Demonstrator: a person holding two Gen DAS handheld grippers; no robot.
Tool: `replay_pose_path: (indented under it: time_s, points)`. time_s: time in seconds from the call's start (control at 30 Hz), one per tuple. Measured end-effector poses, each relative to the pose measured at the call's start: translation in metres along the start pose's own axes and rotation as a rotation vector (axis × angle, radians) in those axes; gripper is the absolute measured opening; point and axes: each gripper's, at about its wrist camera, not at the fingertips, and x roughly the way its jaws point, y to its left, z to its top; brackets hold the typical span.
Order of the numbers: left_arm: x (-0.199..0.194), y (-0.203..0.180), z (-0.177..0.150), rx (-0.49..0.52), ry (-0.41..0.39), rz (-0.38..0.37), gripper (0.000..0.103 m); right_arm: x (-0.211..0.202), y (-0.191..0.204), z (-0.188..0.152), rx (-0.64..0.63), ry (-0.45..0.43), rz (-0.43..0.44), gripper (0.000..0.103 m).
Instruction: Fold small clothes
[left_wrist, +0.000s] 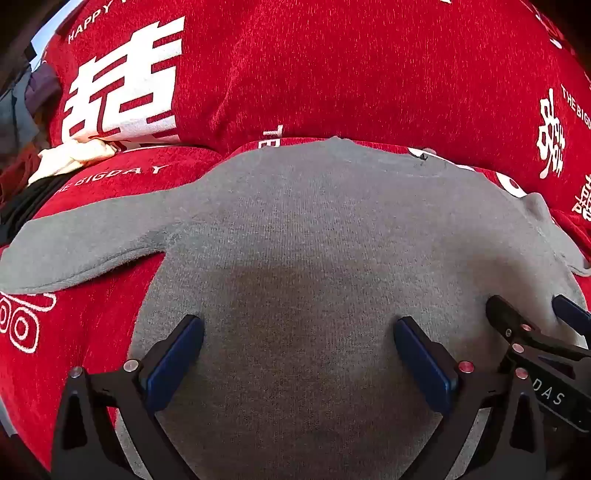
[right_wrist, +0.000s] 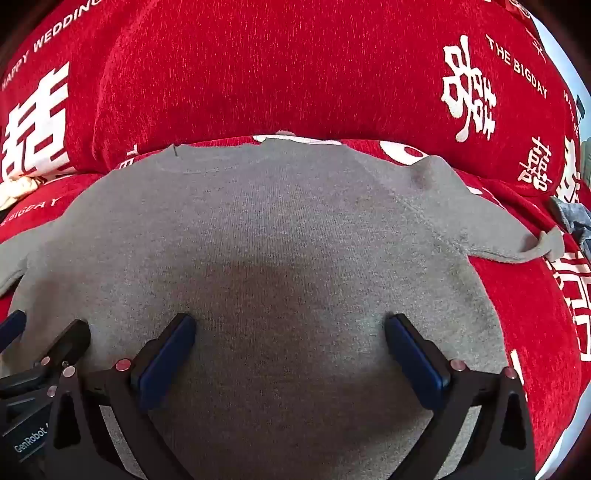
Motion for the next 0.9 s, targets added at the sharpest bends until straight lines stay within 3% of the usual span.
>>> replay_pose_path:
  time_s: [0.9]
  points:
    - [0.0,-0.0002,0.0001,0.002,-0.001,0.001,0.103,-0.0006,0.0007,-0.0005,0.002,-0.004,-0.003,0.103]
